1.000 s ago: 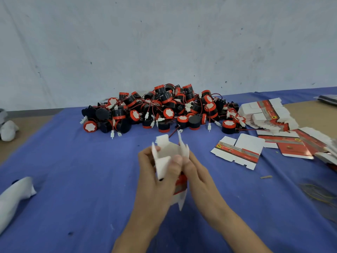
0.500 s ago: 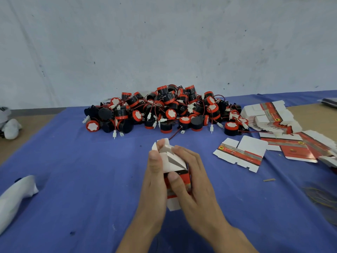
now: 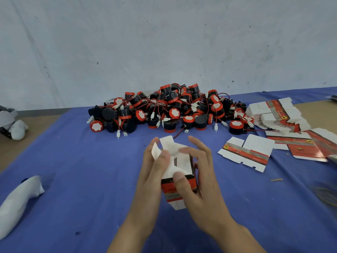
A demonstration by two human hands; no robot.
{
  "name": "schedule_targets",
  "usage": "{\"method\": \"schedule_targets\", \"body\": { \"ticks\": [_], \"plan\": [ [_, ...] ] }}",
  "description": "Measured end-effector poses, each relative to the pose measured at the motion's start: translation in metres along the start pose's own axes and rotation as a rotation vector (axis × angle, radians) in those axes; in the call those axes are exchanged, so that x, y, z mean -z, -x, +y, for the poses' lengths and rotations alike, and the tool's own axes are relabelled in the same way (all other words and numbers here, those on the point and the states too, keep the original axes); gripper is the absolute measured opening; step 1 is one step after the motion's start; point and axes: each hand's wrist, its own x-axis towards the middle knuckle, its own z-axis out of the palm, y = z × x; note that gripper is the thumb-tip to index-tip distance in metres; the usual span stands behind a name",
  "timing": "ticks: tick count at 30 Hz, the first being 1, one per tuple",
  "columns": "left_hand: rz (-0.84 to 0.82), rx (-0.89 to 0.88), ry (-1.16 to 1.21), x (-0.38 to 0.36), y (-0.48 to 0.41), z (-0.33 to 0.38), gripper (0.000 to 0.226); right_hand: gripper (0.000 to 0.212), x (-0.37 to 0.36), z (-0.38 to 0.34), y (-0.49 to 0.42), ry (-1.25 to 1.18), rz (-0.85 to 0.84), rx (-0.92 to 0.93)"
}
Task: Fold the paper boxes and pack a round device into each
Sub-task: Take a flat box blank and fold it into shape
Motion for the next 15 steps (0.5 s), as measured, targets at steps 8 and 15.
{"method": "schedule_targets", "body": {
  "ticks": [8,15],
  "plan": [
    [0.123,-0.139,-0.236,-0.0005,0.0035,-0.0008,0.020,0.043,-0.0021,-0.0006,0.0008,-0.016,-0.117,-0.043],
    [-0.042,0.070,0.051,0.0055,-0.0026,-0.0007,0.071,0.033,0.0071,0.0023,-0.0063,0.127,0.028,0.028]
  ]
}}
